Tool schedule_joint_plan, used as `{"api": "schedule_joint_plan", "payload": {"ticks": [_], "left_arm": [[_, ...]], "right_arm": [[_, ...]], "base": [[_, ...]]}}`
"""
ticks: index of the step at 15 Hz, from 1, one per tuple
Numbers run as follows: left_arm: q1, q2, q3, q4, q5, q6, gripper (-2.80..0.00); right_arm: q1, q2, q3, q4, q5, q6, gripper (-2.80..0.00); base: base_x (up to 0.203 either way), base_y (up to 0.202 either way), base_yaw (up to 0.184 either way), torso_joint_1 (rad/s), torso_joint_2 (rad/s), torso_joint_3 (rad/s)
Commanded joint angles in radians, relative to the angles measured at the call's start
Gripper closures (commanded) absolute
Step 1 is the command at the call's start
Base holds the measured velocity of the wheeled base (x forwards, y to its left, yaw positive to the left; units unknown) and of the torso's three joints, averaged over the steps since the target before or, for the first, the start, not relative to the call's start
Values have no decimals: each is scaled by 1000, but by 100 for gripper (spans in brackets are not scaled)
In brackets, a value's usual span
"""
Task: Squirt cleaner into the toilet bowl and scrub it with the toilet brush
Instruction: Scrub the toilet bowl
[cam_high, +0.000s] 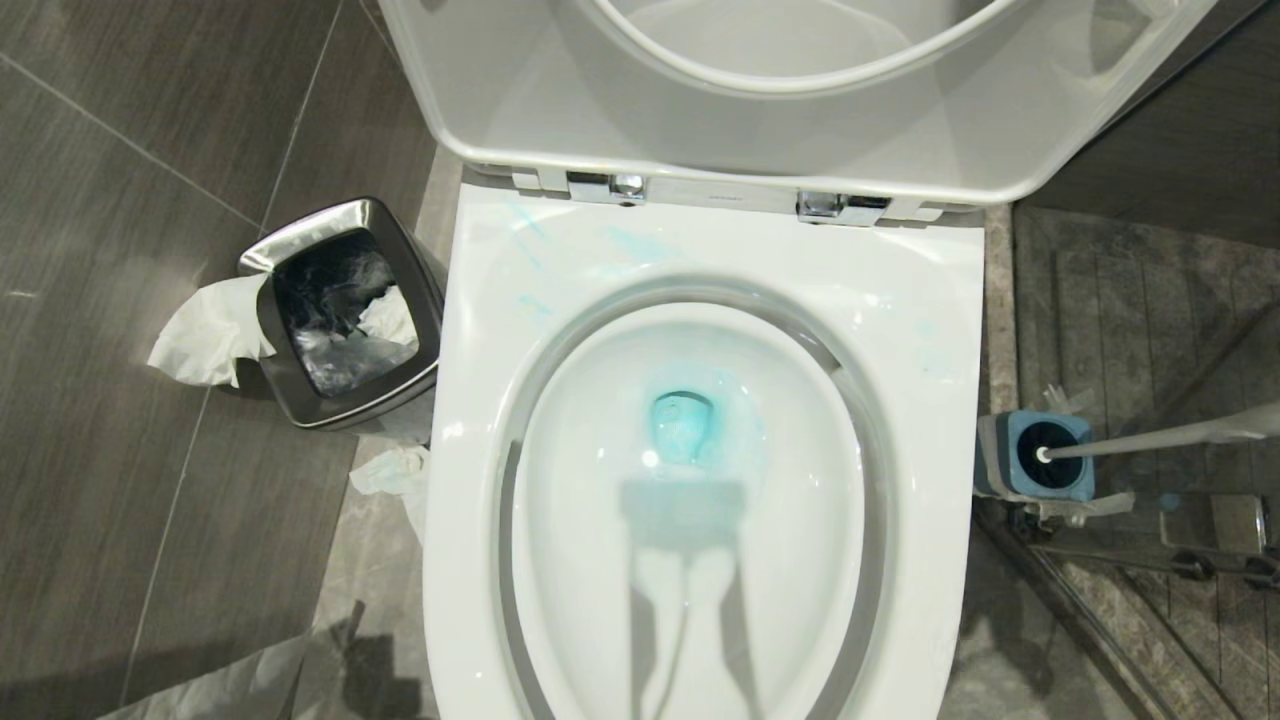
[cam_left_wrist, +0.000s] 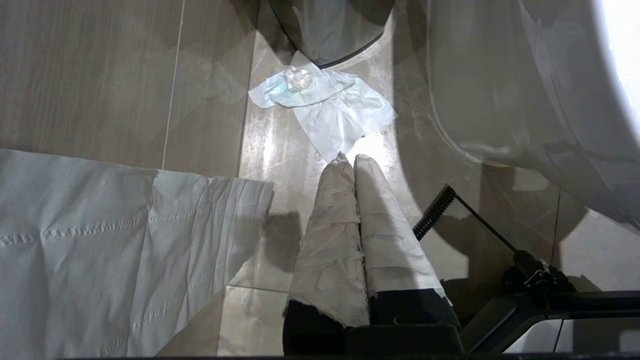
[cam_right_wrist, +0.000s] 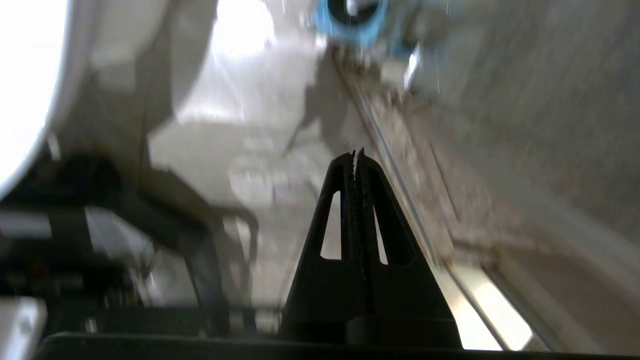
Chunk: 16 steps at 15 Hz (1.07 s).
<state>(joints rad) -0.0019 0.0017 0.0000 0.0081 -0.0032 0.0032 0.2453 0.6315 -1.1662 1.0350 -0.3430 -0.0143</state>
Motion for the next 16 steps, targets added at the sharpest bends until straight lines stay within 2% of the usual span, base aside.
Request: {"api": "schedule_joint_plan", "payload": {"ticks": [1,4,7,12,16], "left_arm": [[0,1,2,0,0,0,0],[0,1,2,1,0,0,0],[0,1,2,1,0,0,0],[0,1,2,0,0,0,0],[0,1,2,1,0,0,0]], "right_arm": [[-6,-50,-2,83,-4,-1,0],[-33,-56,86,84,-45,18,0],[-48,0,121,81,-63,113,0],[-49,-36,273,70,-60,171,0],[-49,89,294,54,-64,319,0]], "base": [[0,0,0,0,0,0],[0,0,0,0,0,0],[0,0,0,0,0,0],[0,0,0,0,0,0],[0,0,0,0,0,0]]}}
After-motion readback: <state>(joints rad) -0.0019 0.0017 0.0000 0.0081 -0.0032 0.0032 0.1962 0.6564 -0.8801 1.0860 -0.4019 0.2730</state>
